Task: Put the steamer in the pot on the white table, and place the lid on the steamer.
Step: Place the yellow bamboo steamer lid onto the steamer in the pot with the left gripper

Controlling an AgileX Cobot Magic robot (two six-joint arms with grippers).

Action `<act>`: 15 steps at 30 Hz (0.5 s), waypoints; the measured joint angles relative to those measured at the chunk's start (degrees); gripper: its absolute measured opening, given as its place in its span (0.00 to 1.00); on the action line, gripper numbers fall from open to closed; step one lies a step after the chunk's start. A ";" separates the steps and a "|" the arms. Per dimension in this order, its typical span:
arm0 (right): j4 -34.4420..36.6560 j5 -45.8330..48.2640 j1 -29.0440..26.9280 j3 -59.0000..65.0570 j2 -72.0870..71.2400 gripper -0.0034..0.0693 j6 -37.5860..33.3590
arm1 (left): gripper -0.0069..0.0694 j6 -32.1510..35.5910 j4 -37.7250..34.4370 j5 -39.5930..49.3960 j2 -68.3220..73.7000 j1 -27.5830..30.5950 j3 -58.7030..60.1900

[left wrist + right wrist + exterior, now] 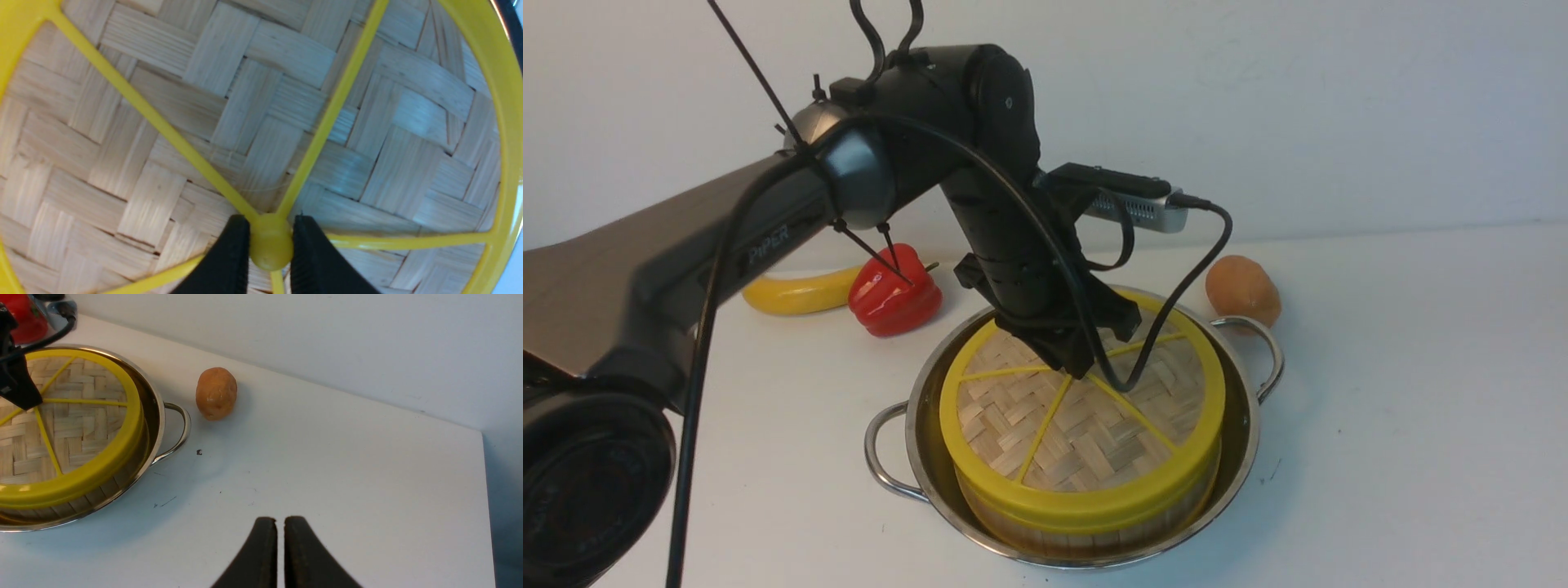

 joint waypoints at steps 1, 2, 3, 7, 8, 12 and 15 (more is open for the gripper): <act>0.00 0.00 0.00 0.00 0.00 0.11 0.00 | 0.25 0.00 0.56 0.00 0.00 0.00 0.00; 0.00 0.00 0.00 0.00 0.00 0.11 0.00 | 0.25 0.00 0.68 0.00 0.00 0.00 0.00; 0.00 0.00 0.00 0.00 0.00 0.11 0.00 | 0.25 0.00 0.75 0.00 0.00 0.00 0.00; 0.00 0.00 0.00 0.00 0.00 0.12 0.00 | 0.25 0.00 1.15 0.00 0.00 0.00 0.00; 0.00 0.00 0.00 0.00 0.00 0.12 0.00 | 0.25 0.00 1.15 0.00 0.00 0.00 0.00; 0.00 0.00 0.00 0.00 0.00 0.12 0.00 | 0.25 0.00 0.62 0.00 0.07 0.00 0.00; 0.00 0.00 0.00 0.00 0.00 0.12 0.00 | 0.25 0.28 -0.04 0.13 0.48 0.00 -0.07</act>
